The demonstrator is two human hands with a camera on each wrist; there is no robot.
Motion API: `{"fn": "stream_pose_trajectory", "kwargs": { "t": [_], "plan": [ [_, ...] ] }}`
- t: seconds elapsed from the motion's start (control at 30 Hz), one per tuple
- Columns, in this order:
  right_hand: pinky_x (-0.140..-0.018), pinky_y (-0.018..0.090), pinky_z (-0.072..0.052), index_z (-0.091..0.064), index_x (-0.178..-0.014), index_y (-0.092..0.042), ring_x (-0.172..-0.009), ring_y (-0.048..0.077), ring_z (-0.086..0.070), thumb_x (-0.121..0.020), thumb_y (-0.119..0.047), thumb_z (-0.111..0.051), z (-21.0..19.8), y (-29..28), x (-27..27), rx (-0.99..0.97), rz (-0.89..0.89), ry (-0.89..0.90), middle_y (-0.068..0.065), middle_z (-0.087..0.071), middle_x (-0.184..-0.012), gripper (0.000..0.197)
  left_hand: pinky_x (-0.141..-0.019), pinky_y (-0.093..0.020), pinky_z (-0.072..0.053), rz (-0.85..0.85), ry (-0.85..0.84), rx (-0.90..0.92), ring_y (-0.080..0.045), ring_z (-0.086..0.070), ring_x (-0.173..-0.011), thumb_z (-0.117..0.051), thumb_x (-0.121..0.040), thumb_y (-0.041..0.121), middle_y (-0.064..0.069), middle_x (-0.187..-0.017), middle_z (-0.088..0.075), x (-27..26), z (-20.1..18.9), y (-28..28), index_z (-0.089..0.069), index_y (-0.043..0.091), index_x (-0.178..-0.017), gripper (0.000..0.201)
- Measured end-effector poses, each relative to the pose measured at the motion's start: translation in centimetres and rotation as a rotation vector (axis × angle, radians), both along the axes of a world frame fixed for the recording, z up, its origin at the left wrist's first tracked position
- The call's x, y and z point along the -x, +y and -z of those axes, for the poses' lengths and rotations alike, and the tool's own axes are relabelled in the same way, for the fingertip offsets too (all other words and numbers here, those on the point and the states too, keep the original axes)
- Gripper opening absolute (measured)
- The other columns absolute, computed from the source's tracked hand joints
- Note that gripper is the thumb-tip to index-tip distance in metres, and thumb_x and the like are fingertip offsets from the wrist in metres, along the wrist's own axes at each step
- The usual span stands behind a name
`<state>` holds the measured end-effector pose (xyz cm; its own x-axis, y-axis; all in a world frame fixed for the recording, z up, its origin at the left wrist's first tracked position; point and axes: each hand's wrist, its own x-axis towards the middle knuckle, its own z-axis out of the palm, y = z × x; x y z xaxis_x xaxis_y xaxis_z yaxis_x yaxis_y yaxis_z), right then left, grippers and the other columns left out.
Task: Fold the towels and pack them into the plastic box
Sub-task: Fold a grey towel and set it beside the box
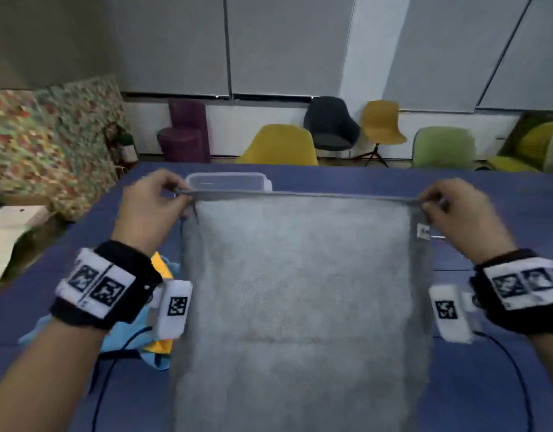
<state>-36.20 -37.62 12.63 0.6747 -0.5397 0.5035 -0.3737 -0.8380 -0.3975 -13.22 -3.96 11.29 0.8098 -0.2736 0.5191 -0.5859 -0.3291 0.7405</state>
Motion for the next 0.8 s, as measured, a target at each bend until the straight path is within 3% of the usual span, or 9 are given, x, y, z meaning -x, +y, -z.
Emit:
{"fn": "stream_pose_trajectory", "kwargs": {
  "t": [0.07,0.13,0.23,0.33,0.5,0.57,0.67,0.73,0.8],
  "plan": [
    [-0.079,0.041,-0.044,-0.064,-0.09,-0.006,-0.087,0.037,-0.059,-0.081,0.001,-0.059,5.0,-1.1,-1.7,-0.095,0.018,0.135,0.019,-0.06,-0.096,0.012,-0.051,-0.01,-0.041,-0.029,0.105,-0.074,-0.001,-0.063,-0.058,-0.061,-0.08,-0.005,-0.014,-0.081,-0.065,-1.2,4.8,-1.5,-0.058,0.011,-0.077,0.017],
    [-0.082,0.043,-0.045,-0.065,-0.089,-0.001,-0.091,0.041,-0.058,-0.079,0.005,-0.057,9.2,-2.5,-3.1,-0.159,0.047,0.15,0.022,-0.059,-0.097,0.014,-0.059,-0.018,-0.035,-0.07,0.149,-0.156,-0.022,-0.064,-0.077,-0.06,-0.079,-0.006,-0.017,-0.085,-0.066,-1.9,8.6,-2.6,-0.061,0.009,-0.079,0.015],
    [-0.081,0.044,-0.044,-0.064,-0.086,0.0,-0.09,0.041,-0.057,-0.078,0.009,-0.053,12.6,-2.7,-3.7,-0.14,0.041,0.156,0.023,-0.058,-0.096,0.016,-0.073,-0.028,-0.041,-0.089,0.195,-0.177,-0.03,-0.064,-0.086,-0.059,-0.08,-0.006,-0.02,-0.089,-0.067,-2.5,12.0,-3.0,-0.063,0.006,-0.081,0.012],
    [-0.071,0.042,-0.043,-0.058,-0.079,-0.003,-0.079,0.037,-0.053,-0.077,0.007,-0.054,13.7,-2.3,-3.0,-0.14,0.014,0.243,0.019,-0.054,-0.089,0.012,-0.074,-0.029,-0.042,-0.043,0.19,-0.245,-0.03,-0.062,-0.085,-0.056,-0.077,-0.01,-0.019,-0.088,-0.065,-2.0,14.3,-2.3,-0.06,0.007,-0.079,0.018],
    [-0.061,0.03,-0.033,-0.039,-0.083,-0.016,-0.077,0.029,-0.051,-0.09,-0.018,-0.044,19.3,0.2,1.7,-0.007,-0.149,0.958,0.01,-0.056,-0.091,0.009,-0.07,-0.036,-0.039,0.237,0.146,-0.9,-0.029,-0.057,-0.086,-0.052,-0.08,-0.001,0.0,-0.084,-0.047,1.3,20.0,1.4,-0.047,0.029,-0.064,0.034],
    [-0.064,0.03,-0.032,-0.035,-0.086,-0.019,-0.085,0.029,-0.053,-0.092,-0.021,-0.042,21.7,1.6,3.1,0.004,-0.228,1.121,0.009,-0.058,-0.098,0.01,-0.073,-0.031,-0.041,0.352,0.095,-1.121,-0.026,-0.058,-0.094,-0.049,-0.082,0.012,-0.004,-0.093,-0.053,2.3,22.2,2.5,-0.058,0.025,-0.069,0.02],
    [-0.067,0.029,-0.032,-0.027,-0.069,-0.024,-0.079,0.022,-0.043,-0.089,-0.017,-0.041,23.8,3.2,3.6,0.008,-0.287,1.204,-0.004,-0.04,-0.073,0.025,-0.074,-0.029,-0.039,0.381,0.047,-1.305,-0.024,-0.055,-0.103,-0.052,-0.084,0.015,-0.006,-0.108,-0.056,2.5,23.9,2.7,-0.067,0.014,-0.084,0.016],
    [-0.063,0.028,-0.032,-0.019,-0.062,-0.025,-0.078,0.02,-0.039,-0.087,-0.015,-0.042,24.5,4.2,3.4,0.006,-0.332,1.252,-0.011,-0.028,-0.066,0.035,-0.073,-0.033,-0.047,0.388,-0.062,-1.432,-0.029,-0.058,-0.096,-0.063,-0.08,0.015,-0.008,-0.101,-0.058,2.4,23.7,2.5,-0.07,0.013,-0.081,0.007],
    [-0.053,0.026,-0.029,-0.02,-0.061,-0.025,-0.074,0.021,-0.04,-0.086,-0.014,-0.042,24.7,4.7,3.3,0.006,-0.36,1.273,-0.012,-0.029,-0.065,0.034,-0.048,-0.026,-0.05,0.459,-0.14,-1.511,-0.025,-0.062,-0.065,-0.089,-0.049,0.02,-0.005,-0.073,-0.061,1.6,24.4,2.4,-0.071,0.02,-0.06,0.021]
  ]
}}
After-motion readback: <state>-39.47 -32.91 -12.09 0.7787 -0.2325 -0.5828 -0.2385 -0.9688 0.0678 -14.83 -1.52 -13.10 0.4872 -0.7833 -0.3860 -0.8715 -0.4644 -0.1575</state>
